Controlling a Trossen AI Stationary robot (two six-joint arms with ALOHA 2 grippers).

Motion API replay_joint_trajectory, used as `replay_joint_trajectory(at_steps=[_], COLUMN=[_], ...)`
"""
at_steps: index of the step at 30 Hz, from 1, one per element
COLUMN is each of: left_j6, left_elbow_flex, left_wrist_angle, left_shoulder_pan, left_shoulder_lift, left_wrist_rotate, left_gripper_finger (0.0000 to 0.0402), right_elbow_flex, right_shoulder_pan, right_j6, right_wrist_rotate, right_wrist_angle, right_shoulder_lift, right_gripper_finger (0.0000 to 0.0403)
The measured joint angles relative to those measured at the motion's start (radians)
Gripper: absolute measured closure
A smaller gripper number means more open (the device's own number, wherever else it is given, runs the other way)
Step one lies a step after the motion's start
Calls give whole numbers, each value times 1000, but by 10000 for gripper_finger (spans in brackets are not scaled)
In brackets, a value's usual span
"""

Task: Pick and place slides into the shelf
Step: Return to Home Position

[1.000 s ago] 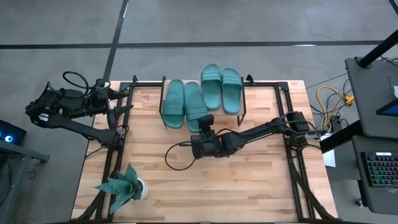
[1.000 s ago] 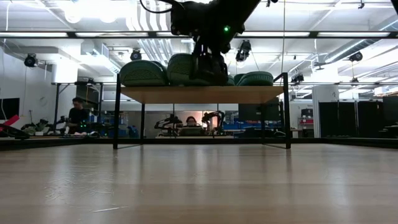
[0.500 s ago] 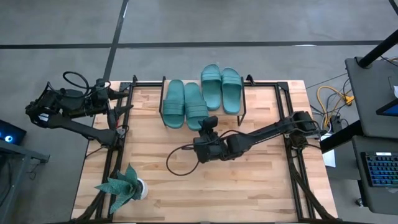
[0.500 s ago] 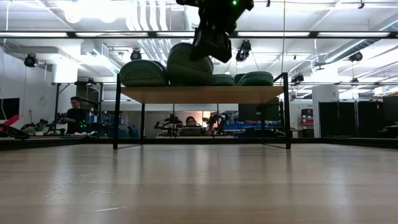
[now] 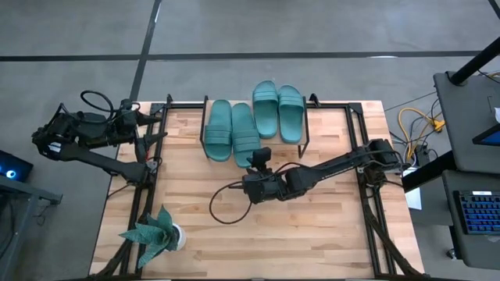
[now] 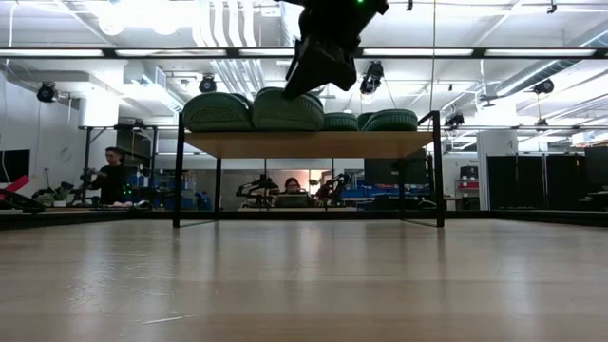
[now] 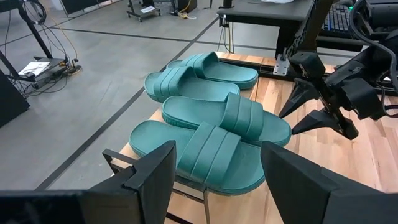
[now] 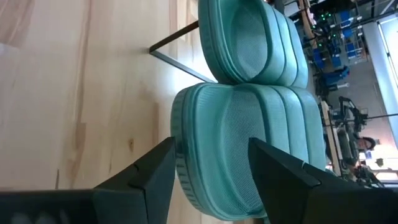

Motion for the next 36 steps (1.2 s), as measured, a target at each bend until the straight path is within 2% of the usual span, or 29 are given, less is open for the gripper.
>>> replay_joint_trajectory(at_steps=[8, 15, 18, 22, 25, 32, 36], left_j6=[-1, -1, -1, 2, 2, 2, 2], left_elbow_flex=[0, 0, 0, 1, 0, 0, 0], left_wrist_angle=[1, 1, 2, 2, -3, -7, -5], left_shoulder_pan=[0, 0, 0, 0, 0, 0, 0], left_shoulder_lift=[0, 0, -2, -9, -25, -57, -69], left_wrist_rotate=[0, 0, 0, 0, 0, 0, 0], left_gripper_finger=[182, 182, 182, 182, 182, 182, 182], right_elbow_flex=[5, 62, 93, 90, 45, -180, -401], right_shoulder_pan=[0, 17, 30, 39, 46, 93, 112], right_j6=[-11, -8, 67, 222, 269, 161, 74], right_wrist_rotate=[0, 0, -8, -128, -226, -346, -558], right_wrist_angle=[-5, -11, -15, -19, 6, 164, 278], right_shoulder_lift=[-10, -13, -15, -57, -100, -248, -370], right_gripper_finger=[211, 211, 211, 220, 239, 296, 325])
